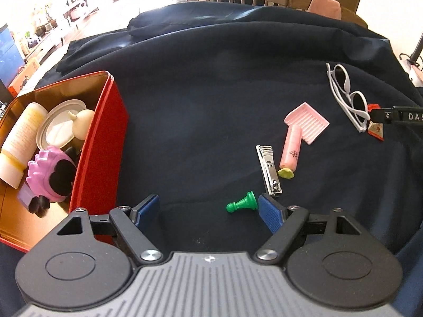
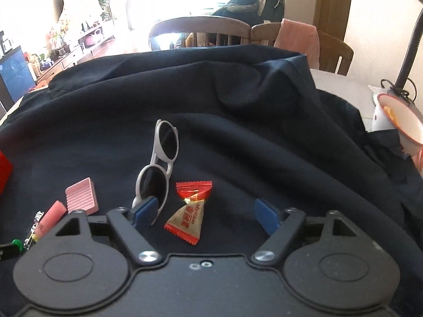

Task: Organize rigid objects
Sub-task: 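Grasp the green game piece with the left gripper while the right grasps the red candy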

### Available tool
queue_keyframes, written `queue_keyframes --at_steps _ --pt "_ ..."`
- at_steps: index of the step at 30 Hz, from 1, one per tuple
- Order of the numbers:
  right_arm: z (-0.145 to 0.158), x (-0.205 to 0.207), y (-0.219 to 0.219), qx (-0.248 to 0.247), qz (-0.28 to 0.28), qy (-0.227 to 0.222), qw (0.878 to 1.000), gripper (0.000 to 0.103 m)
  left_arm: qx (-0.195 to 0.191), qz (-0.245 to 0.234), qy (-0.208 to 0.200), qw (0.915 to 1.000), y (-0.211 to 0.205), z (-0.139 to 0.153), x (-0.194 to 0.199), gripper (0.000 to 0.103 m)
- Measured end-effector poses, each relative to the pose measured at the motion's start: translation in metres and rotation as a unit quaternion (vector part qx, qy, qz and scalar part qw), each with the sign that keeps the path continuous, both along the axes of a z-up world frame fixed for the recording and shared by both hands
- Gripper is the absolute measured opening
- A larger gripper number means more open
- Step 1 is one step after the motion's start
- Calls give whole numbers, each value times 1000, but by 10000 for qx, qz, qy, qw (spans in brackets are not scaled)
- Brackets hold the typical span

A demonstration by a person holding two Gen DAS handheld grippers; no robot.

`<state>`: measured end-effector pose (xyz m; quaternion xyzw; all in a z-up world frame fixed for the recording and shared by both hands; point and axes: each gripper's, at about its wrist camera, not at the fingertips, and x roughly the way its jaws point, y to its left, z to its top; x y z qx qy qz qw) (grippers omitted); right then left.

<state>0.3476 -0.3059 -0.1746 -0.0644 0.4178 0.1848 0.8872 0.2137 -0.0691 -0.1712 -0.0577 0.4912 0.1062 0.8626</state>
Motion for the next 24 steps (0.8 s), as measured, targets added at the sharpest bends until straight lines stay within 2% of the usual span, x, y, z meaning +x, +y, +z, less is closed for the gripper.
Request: queue_keyframes --at_steps 5,9,12,16,18,20,24 --pt "-6 3 4 -8 68 58 10000 61 38 -44 47 10000 -3 -3 2 79" --pt "-9 5 5 38 95 113 9999 46 -19 -90 23 10000 -5 -2 2 66" --pt "-8 4 6 17 123 99 9999 42 -22 -133 5 9999 -7 0 2 56" --pt "-8 4 6 18 137 87 9999 35 -32 -216 -27 9998 -10 2 1 35" --pt "-8 3 5 29 131 76 9999 27 -62 -254 -11 9997 -10 3 0 33" --pt "-7 2 5 35 136 72 9999 24 -75 -279 1 9996 -11 3 0 26" --pt "-5 -1 3 56 161 55 9998 21 -53 -333 4 9994 -10 3 0 24"
